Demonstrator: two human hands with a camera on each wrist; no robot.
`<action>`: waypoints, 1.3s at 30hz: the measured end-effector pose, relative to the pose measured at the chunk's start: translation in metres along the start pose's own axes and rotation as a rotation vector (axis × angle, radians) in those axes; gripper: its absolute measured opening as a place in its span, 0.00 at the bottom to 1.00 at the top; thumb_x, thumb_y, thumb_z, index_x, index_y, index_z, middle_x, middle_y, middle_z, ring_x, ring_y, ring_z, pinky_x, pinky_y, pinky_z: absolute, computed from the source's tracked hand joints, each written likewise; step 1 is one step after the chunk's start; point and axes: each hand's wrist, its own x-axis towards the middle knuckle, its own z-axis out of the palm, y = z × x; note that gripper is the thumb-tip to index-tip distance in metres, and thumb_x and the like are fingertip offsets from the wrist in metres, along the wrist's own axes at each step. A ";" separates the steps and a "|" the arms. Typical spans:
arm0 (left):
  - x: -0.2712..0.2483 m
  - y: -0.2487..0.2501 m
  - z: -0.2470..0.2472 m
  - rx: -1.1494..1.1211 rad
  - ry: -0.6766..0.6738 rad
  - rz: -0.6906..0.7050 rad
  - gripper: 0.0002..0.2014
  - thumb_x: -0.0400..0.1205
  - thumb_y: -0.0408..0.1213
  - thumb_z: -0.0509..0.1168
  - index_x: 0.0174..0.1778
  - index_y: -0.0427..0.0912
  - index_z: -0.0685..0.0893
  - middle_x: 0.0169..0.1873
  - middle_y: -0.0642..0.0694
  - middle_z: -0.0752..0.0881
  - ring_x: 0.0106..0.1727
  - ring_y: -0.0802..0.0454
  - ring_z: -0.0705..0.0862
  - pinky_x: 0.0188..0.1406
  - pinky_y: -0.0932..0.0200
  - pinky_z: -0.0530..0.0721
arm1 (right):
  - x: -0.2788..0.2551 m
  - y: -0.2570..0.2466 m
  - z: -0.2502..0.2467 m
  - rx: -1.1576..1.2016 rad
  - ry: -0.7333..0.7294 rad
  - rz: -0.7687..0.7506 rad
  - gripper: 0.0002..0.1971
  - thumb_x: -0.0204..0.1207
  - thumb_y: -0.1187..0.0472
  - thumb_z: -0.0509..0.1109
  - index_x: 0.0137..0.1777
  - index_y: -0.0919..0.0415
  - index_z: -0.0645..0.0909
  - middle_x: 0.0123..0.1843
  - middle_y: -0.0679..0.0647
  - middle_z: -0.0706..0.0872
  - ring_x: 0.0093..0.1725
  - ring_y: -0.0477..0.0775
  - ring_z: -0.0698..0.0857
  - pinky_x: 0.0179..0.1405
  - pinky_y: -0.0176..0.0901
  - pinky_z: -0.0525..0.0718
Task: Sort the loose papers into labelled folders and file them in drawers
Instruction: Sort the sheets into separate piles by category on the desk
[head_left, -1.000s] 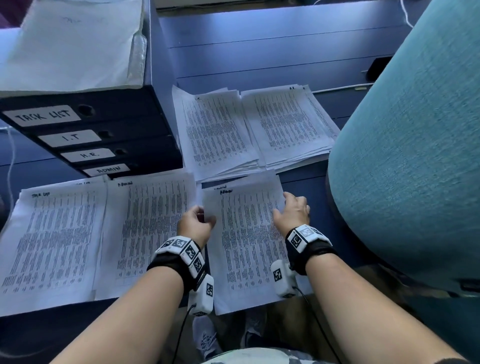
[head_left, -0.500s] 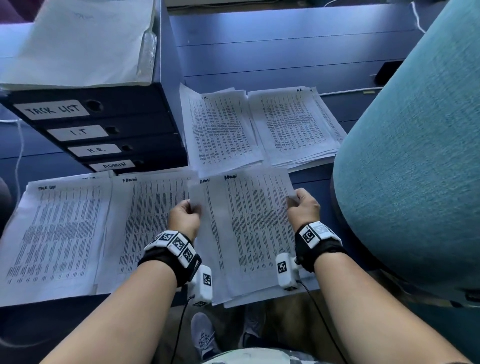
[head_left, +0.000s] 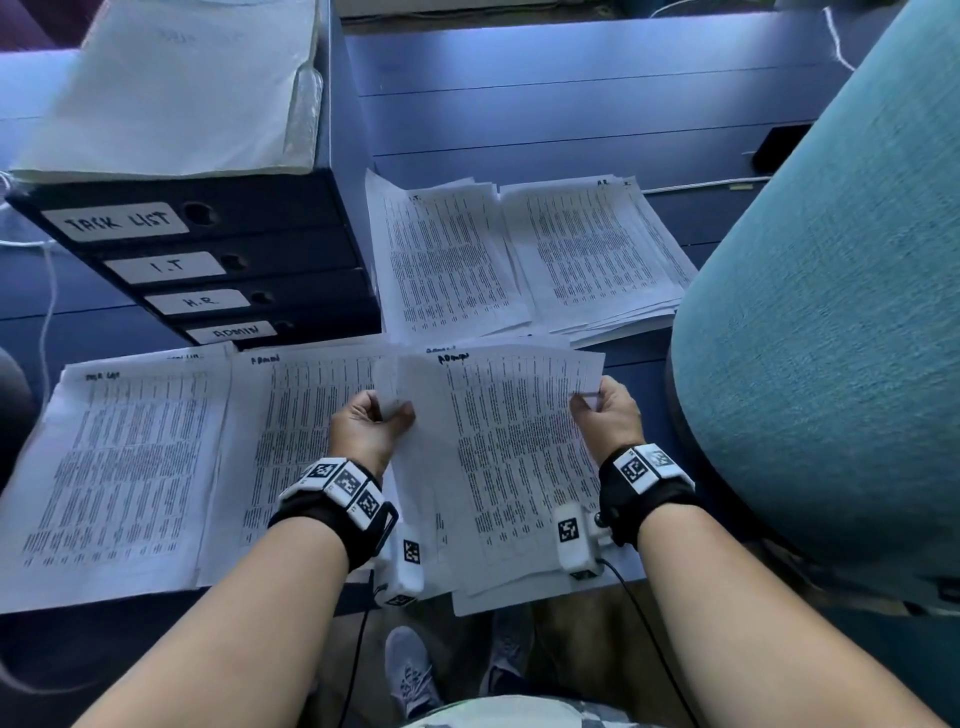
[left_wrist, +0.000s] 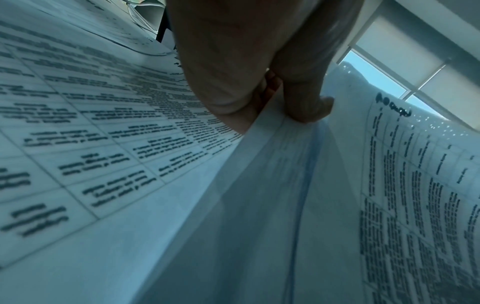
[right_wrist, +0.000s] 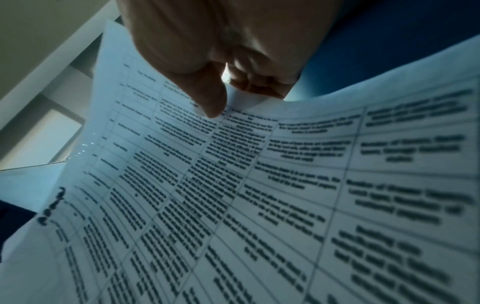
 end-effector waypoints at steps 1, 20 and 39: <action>0.001 0.000 0.000 -0.004 0.005 -0.003 0.09 0.76 0.23 0.72 0.36 0.40 0.82 0.36 0.41 0.86 0.43 0.45 0.82 0.53 0.40 0.84 | -0.001 0.000 -0.001 0.015 -0.003 0.012 0.02 0.78 0.61 0.68 0.47 0.54 0.82 0.50 0.51 0.88 0.49 0.51 0.86 0.46 0.41 0.84; 0.020 -0.010 -0.005 0.145 0.101 0.004 0.12 0.81 0.41 0.67 0.30 0.50 0.85 0.29 0.47 0.83 0.33 0.48 0.78 0.37 0.45 0.80 | 0.000 -0.014 -0.001 0.342 -0.030 -0.072 0.21 0.68 0.76 0.74 0.25 0.49 0.84 0.49 0.51 0.83 0.51 0.52 0.83 0.49 0.43 0.82; -0.010 0.021 -0.014 0.359 -0.203 0.025 0.32 0.82 0.55 0.60 0.81 0.65 0.55 0.85 0.51 0.55 0.84 0.48 0.57 0.80 0.32 0.61 | -0.007 -0.064 0.013 0.336 0.041 -0.174 0.12 0.76 0.70 0.72 0.41 0.51 0.76 0.34 0.41 0.84 0.34 0.35 0.83 0.37 0.32 0.83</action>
